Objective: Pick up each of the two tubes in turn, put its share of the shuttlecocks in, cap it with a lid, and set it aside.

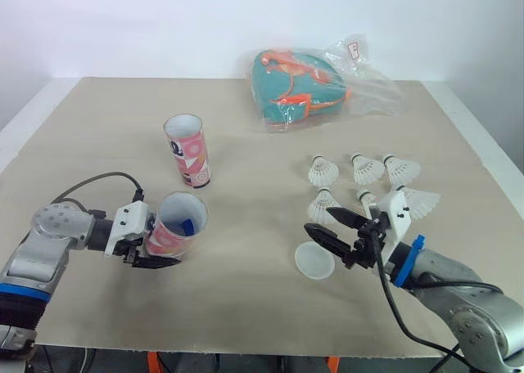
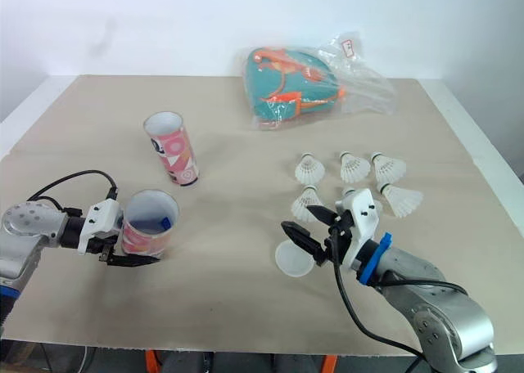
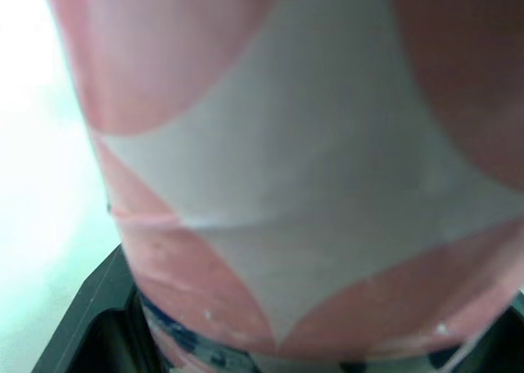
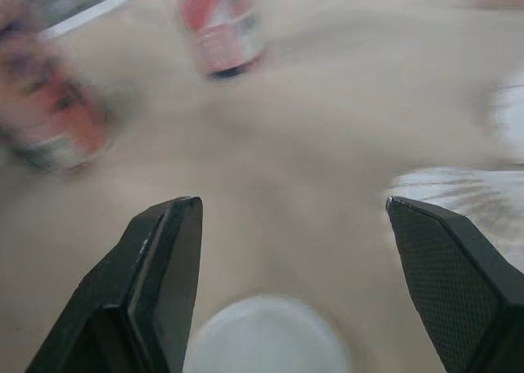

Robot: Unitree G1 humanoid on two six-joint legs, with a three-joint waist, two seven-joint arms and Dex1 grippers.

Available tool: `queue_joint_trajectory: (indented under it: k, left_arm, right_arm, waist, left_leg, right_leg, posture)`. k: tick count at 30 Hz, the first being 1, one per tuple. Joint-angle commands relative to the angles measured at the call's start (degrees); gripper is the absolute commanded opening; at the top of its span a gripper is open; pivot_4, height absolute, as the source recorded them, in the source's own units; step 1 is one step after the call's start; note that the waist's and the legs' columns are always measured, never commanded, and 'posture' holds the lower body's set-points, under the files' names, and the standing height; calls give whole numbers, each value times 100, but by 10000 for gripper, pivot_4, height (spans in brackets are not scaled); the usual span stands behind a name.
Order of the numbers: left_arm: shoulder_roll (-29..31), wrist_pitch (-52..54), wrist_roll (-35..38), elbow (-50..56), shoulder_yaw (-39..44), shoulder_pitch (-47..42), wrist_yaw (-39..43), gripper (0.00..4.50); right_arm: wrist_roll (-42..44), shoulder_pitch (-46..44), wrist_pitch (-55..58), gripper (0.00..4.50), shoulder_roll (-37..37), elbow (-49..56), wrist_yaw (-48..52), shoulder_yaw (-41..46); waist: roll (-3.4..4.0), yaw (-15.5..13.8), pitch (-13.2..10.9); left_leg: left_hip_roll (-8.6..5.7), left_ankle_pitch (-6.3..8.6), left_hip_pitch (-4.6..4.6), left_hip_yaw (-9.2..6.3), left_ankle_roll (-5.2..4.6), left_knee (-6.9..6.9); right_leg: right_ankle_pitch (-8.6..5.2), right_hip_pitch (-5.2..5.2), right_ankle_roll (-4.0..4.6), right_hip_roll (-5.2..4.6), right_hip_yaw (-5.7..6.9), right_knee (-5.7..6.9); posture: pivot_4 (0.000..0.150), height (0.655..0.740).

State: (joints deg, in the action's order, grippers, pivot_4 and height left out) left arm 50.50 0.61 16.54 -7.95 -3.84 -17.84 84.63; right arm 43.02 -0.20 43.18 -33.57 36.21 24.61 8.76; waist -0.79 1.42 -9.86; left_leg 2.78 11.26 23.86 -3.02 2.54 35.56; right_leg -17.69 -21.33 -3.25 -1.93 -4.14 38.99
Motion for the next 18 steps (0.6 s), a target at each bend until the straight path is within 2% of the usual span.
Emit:
queue_joint_trajectory:
  k: [1, 7, 18]
  left_arm:
    - [15, 123, -268, -140, -506, 33, 378, 30583]
    - [-48, 130, -336, -169, -628, -112, 493, 30583]
    - [-136, 153, -325, -211, -624, -189, 479, 30583]
  right_arm:
    - [-267, -203, -160, 38858, 138, -64, -147, -166]
    - [-1019, -398, -226, 38858, 156, -533, -362, -445]
    - [-1321, -828, 111, 38858, 233, -984, -532, -259]
  waist:
    - [5, 4, 3]
    - [8, 1, 4]
    - [11, -1, 6]
  left_leg:
    - [0, 0, 1, 0, 0, -2]
    - [-2, 2, 2, 0, -3, -2]
    - [-2, 3, 1, -1, -4, -2]
  right_leg:
    - [0, -1, 0, 0, 0, 0]
    - [-7, 0, -1, -1, 0, 0]
    - [-8, 1, 0, -1, 0, 1]
  posture:
    - [1500, 7400]
    - [1500, 7400]
    - [1500, 7400]
